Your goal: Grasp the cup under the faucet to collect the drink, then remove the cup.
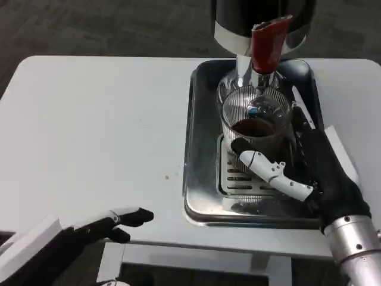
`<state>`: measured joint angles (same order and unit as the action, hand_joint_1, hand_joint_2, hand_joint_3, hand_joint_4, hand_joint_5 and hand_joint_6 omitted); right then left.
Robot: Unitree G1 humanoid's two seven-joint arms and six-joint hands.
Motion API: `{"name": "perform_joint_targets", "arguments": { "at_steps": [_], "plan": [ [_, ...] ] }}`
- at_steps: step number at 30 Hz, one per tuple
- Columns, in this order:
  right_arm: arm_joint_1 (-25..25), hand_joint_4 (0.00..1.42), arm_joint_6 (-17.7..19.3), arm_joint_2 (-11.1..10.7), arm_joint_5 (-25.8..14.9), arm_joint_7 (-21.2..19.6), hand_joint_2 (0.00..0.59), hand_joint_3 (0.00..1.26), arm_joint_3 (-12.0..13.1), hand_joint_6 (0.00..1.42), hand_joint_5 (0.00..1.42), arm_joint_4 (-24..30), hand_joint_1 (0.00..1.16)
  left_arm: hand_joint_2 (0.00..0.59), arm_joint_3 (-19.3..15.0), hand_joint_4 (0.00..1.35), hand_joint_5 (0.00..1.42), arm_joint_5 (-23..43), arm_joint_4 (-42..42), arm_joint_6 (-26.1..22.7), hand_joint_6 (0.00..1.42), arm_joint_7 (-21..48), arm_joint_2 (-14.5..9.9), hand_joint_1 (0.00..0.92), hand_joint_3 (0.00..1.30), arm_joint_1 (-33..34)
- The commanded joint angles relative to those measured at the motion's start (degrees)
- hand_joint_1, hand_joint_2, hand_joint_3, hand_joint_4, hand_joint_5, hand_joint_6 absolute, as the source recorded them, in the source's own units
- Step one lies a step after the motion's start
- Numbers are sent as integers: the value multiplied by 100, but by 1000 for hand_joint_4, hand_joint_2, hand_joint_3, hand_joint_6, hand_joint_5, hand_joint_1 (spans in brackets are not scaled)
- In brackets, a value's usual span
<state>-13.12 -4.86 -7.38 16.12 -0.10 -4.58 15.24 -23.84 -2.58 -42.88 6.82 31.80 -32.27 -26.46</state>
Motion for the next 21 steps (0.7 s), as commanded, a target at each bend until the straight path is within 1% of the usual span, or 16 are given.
{"name": "perform_joint_targets", "arguments": {
  "at_steps": [1,5,7,12,17,21],
  "plan": [
    [-6,0,-105,69,143,-30,210,0,-157,122,3,-58,588,182,-68,198,277,70,71,-20,212,84,-44,157,237,-132],
    [-36,0,-223,111,286,-87,210,0,-243,160,59,-55,589,181,-81,198,277,61,90,-2,212,92,-48,160,237,-152],
    [-46,0,-294,140,388,-147,220,0,-292,181,84,-47,596,181,-81,198,277,70,101,-8,212,103,-53,160,237,-149],
    [-35,0,-474,199,600,-270,215,0,-407,238,131,-20,613,181,-48,199,277,56,142,-5,212,106,-54,162,241,-132],
    [-5,33,-485,233,743,-351,218,0,-492,297,184,-50,619,182,-40,205,277,69,193,-9,212,111,-64,163,244,-98],
    [2,85,-465,231,840,-386,221,0,-526,358,227,-75,626,182,-37,207,277,73,231,4,212,119,-73,163,246,-70]
  ]
}}
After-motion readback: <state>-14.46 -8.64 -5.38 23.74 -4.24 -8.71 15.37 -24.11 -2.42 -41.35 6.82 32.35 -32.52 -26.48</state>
